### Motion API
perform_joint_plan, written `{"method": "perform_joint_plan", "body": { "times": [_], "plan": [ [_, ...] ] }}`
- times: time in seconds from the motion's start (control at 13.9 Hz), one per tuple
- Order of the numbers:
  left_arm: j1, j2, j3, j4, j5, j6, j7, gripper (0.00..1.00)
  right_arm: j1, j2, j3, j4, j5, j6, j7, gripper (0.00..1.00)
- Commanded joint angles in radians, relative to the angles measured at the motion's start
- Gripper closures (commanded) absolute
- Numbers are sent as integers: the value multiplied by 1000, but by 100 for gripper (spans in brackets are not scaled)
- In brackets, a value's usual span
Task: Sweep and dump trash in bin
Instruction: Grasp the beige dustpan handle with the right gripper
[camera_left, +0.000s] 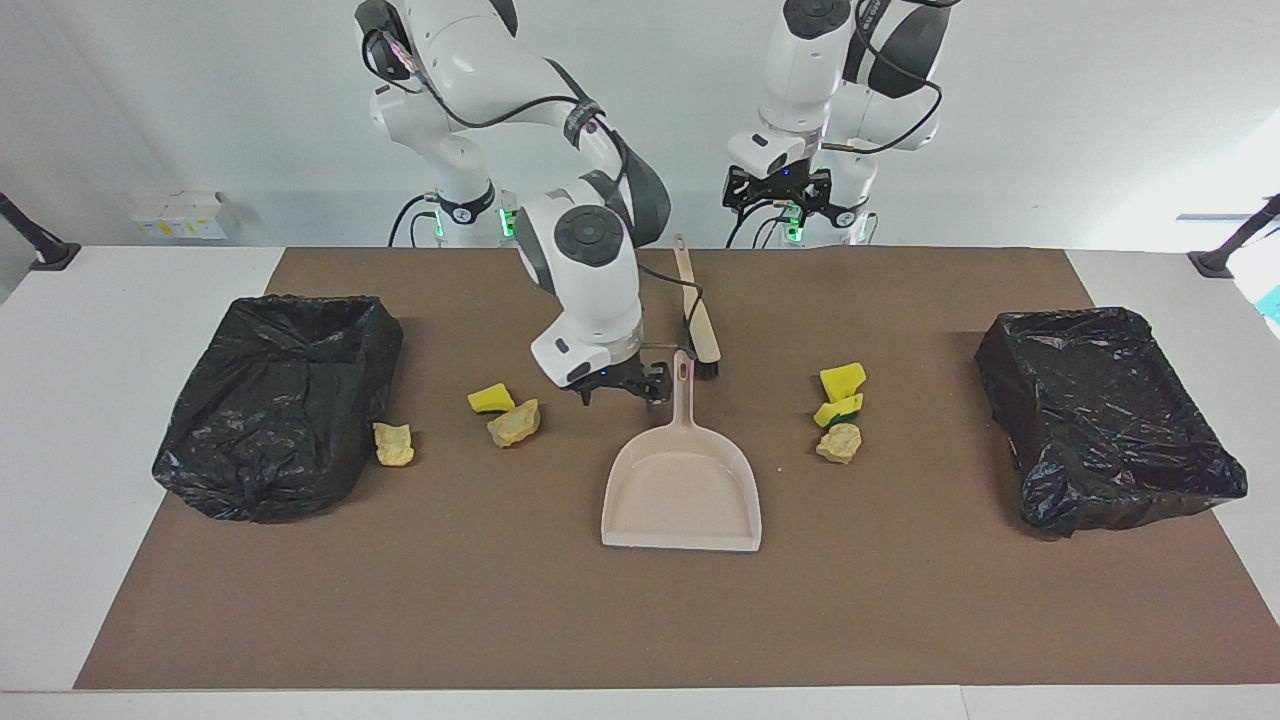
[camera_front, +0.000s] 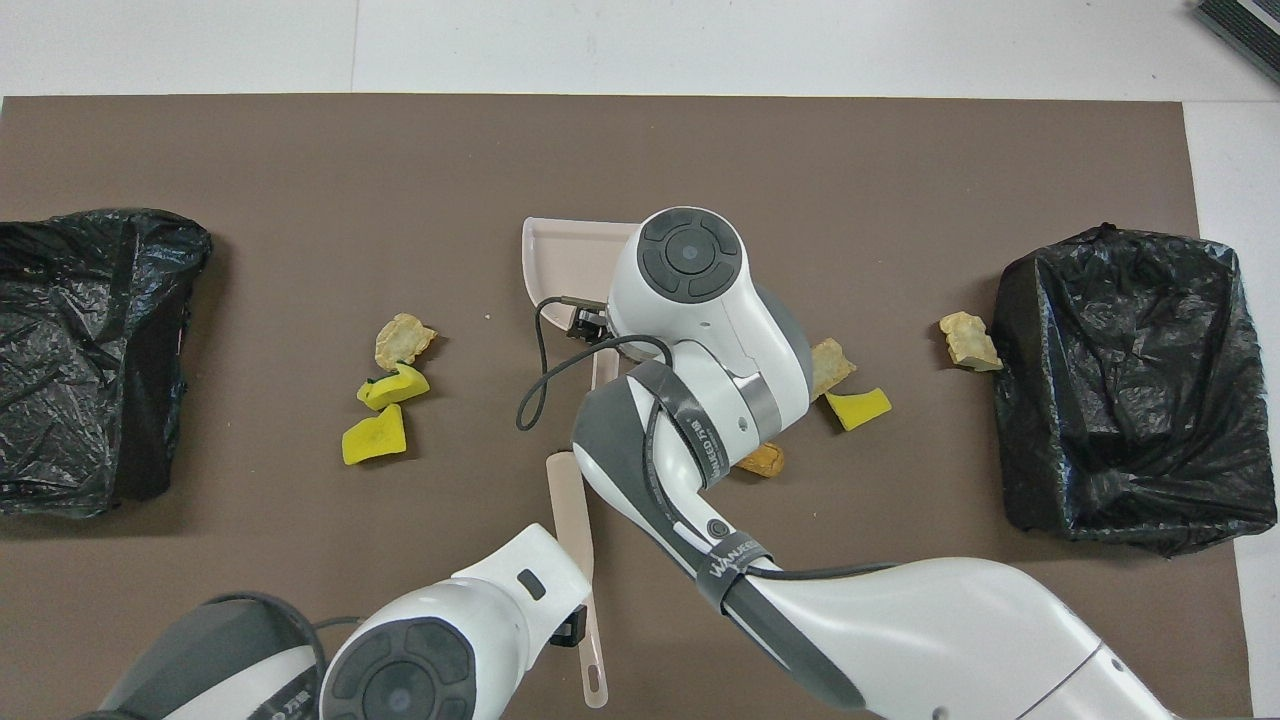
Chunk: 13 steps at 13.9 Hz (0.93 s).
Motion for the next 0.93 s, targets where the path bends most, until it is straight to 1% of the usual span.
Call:
{"method": "perform_joint_plan", "body": {
  "times": [0.0,0.07,0.14,0.22,0.29,0.36,0.43,0.5,0.65,0.72,0.79,0.86],
  "plan": [
    [-72,20,18,-103,-8,158,-85,0,10,-30,11,-50,48,19,22,10],
    [-103,46,18,-117,-8,198,-119,0,14,-45,11,-83,48,26,13,12],
    [-115,71,18,-118,-8,211,-131,0,14,-54,13,-100,48,27,5,13],
    [-132,85,18,-120,-12,231,-154,0,21,-59,17,-112,48,27,-23,16],
    [-154,99,18,-126,-15,249,-171,0,26,-59,17,-124,48,27,-68,23],
    [-158,106,18,-132,-20,264,-184,0,32,-64,17,-141,48,25,-110,35],
    [-161,113,18,-134,-21,277,-193,0,33,-71,17,-149,48,11,-124,41],
    [-174,123,18,-137,-26,286,-199,0,34,-74,17,-152,48,2,-126,50],
    [-183,134,18,-149,-34,312,-199,0,34,-73,17,-141,36,-27,-138,82],
    [-183,134,18,-157,-34,321,-199,0,35,-73,17,-140,26,-32,-155,94],
    [-183,134,18,-160,-35,323,-199,0,34,-74,17,-138,26,-33,-168,100],
    [-183,137,18,-160,-49,326,-199,0,34,-77,17,-127,26,-36,-188,100]
  ]
}}
